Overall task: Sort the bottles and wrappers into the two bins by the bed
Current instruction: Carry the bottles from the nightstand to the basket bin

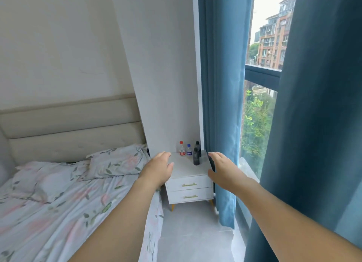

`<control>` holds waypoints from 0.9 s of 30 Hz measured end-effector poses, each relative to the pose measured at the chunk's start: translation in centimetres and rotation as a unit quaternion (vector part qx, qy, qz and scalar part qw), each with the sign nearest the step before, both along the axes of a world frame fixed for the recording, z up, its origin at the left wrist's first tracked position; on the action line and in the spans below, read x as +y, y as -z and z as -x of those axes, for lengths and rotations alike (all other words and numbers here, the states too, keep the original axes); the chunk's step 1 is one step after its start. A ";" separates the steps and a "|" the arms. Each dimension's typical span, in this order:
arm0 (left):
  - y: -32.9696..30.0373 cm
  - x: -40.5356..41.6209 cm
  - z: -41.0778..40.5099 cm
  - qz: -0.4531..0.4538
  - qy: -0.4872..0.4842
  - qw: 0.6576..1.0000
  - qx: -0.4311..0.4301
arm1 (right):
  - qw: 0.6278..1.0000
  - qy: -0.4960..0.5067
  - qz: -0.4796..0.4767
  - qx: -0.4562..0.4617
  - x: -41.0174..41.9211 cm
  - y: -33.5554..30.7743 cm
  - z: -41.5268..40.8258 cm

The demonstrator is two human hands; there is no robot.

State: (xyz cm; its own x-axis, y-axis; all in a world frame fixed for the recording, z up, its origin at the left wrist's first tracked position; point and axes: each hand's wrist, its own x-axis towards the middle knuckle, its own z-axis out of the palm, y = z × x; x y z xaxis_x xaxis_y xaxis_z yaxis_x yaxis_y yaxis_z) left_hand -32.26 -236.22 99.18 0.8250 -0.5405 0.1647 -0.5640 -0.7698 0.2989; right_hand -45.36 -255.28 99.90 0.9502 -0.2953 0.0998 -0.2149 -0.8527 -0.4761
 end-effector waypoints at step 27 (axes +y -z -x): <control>-0.4 -17.7 -44.7 0.029 -0.009 0.999 0.025 | 0.997 0.024 -0.067 0.021 -17.3 1.1 -44.3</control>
